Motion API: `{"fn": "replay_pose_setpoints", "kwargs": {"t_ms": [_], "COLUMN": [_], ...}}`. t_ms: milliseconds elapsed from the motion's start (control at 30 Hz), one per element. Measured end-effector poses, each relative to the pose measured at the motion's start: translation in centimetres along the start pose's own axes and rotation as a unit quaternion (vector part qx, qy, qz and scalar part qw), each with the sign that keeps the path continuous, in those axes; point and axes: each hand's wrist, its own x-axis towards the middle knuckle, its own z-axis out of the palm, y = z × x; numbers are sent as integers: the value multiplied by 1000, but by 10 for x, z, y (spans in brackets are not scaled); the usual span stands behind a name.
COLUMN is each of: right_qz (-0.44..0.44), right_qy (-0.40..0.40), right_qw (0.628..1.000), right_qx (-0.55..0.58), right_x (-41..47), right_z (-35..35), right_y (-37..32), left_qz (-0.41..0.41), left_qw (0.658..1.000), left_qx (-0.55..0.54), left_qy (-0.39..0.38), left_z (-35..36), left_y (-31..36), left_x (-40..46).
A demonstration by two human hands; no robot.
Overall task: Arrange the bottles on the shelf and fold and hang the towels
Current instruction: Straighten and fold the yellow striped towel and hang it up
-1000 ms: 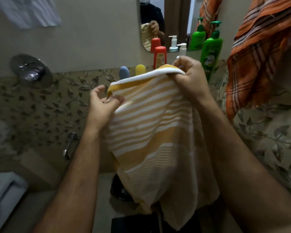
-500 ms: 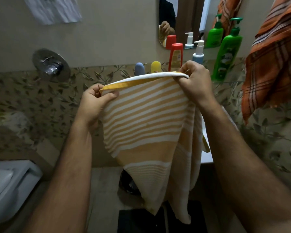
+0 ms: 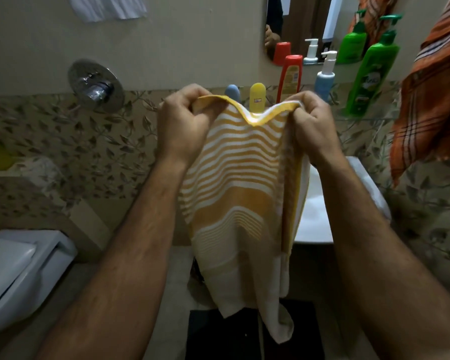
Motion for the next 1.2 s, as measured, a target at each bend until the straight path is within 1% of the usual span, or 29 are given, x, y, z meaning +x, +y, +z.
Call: {"fn": "replay_pose_setpoints", "kwargs": {"t_ms": [33,67,100,167,200,233,267,300,367,400,433,500,533,567,633,667,733,767,800,867,933,1033,1067,1133,1200], "right_qz": [10,18,25,21,15,16,25,30,14,7,8,15,18,24,44,56,71,73,74,86,101,105,97,79,65], "right_qy": [-51,-119,-196,-332,-372,-386,-378,-357,-307,-293,-284,-271,-259,-242,-199,-183,-178,-186,-200,-221,-246,-282,-275,-227,-184], "right_qw": [999,993,980,939,921,913,915,926,950,956,959,962,966,970,976,977,976,977,976,971,962,947,952,968,978], "right_qx": [11,16,30,91,117,132,137,124,59,30,15,5,12,28,77,98,99,76,48,32,69,112,98,67,73], "right_x": [-5,-10,-15,-24,-27,-28,-29,-30,-31,-32,-33,-35,-37,-37,-38,-38,-39,-40,-42,-47,-51,-55,-57,-59,-60], "right_z": [1,1,2,1,2,2,3,3,4,4,4,3,2,2,-1,-3,-7,-8,-8,-4,-1,2,3,5,5], "right_y": [-1,-2,-3,-3,-2,-2,-2,-2,-1,-1,-1,-1,-2,-3,-4,-4,-2,-1,0,0,0,4,5,7,9], "left_qz": [10,18,25,35,36,38,39,37,29,20,0,-70,-109,-141,-181,-204,-265,-275,-271,-241,-207,-176,-176,-180,-187], "left_qw": [1000,999,998,995,992,989,985,981,973,971,972,966,954,938,916,907,874,862,859,878,901,925,926,922,913], "left_qx": [4,13,24,46,63,84,106,129,162,160,133,20,-31,-58,-105,-166,-318,-366,-384,-348,-277,-194,-188,-192,-212], "left_qy": [-22,-41,-57,-86,-101,-117,-130,-143,-163,-175,-194,-247,-279,-310,-342,-329,-252,-217,-202,-223,-261,-276,-278,-285,-296], "left_z": [6,11,17,25,28,30,32,32,32,31,29,23,18,13,7,7,11,15,20,27,34,43,44,45,45], "left_y": [7,13,18,23,25,25,24,23,18,13,7,-8,-17,-26,-42,-48,-52,-51,-49,-41,-32,-26,-23,-21,-22], "left_x": [-1,-2,-3,-4,-5,-6,-7,-8,-11,-12,-13,-13,-14,-16,-24,-29,-35,-36,-37,-37,-40,-48,-51,-56,-62]}}
